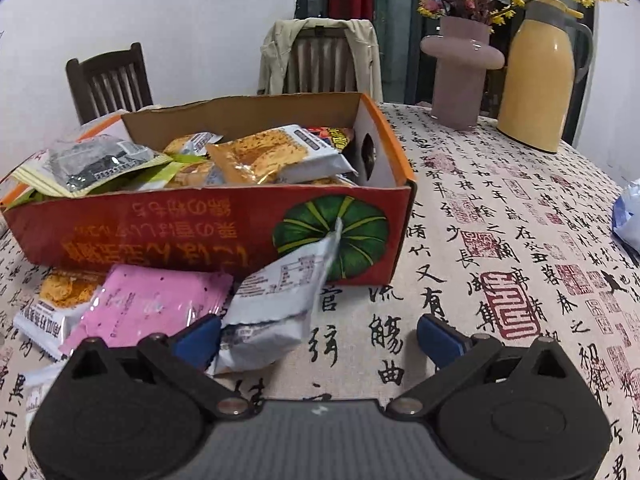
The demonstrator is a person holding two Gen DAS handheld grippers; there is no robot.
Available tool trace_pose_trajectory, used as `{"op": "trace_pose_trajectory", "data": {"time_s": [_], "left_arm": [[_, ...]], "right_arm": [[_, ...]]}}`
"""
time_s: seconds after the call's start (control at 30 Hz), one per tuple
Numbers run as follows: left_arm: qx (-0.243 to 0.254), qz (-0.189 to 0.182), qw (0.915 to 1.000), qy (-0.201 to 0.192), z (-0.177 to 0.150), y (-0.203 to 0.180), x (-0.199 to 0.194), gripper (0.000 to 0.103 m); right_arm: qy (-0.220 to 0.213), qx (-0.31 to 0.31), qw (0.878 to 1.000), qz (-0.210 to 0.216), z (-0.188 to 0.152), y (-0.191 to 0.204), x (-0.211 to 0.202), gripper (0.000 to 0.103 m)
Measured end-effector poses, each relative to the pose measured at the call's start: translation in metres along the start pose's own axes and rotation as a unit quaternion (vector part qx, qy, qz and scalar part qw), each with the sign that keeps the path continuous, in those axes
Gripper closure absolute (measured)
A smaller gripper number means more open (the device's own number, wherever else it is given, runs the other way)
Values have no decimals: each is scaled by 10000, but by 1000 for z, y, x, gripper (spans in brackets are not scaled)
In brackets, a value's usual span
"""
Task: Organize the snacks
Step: 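Lower the right tool onto a white-and-grey packet and close it, then grasp a white packet with the left tool while the right tool holds its packet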
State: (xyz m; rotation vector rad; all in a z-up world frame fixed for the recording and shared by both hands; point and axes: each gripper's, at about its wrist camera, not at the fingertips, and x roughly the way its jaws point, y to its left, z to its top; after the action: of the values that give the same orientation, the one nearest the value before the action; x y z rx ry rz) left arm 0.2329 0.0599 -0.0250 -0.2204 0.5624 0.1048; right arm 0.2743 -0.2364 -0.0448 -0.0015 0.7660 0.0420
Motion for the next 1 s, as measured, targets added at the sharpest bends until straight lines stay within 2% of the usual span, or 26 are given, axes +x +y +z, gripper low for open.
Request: {"op": "trace_pose_trajectory", "data": {"time_s": [0.07, 0.1, 0.13, 0.17, 0.23, 0.3, 0.4, 0.77, 1.0], "left_arm": [[6, 5, 10000, 25, -1, 0, 1, 0], [10, 4, 10000, 34, -1, 0, 1, 0], [14, 1, 10000, 39, -1, 0, 1, 0], [18, 2, 10000, 43, -1, 0, 2, 0], [19, 0, 10000, 46, -1, 0, 2, 0], [18, 4, 10000, 44, -1, 0, 2, 0], [18, 3, 10000, 45, -1, 0, 2, 0], [54, 26, 10000, 73, -1, -1, 3, 0], [85, 68, 9999, 77, -2, -3, 4, 0]], "right_arm": [[13, -4, 10000, 46, 0, -1, -1, 1], [24, 3, 10000, 71, 0, -2, -2, 7], [3, -18, 9999, 102, 1, -2, -5, 20], [-33, -54, 9999, 143, 0, -2, -7, 29], [-79, -119, 9995, 273, 1, -3, -13, 65], [-93, -142, 9992, 368, 0, -4, -17, 83], [-146, -98, 9990, 422, -2, -9, -22, 86], [-1023, -256, 9940, 277, -32, -18, -79, 86], [-1215, 62, 9921, 315, -48, -29, -80, 86]]}}
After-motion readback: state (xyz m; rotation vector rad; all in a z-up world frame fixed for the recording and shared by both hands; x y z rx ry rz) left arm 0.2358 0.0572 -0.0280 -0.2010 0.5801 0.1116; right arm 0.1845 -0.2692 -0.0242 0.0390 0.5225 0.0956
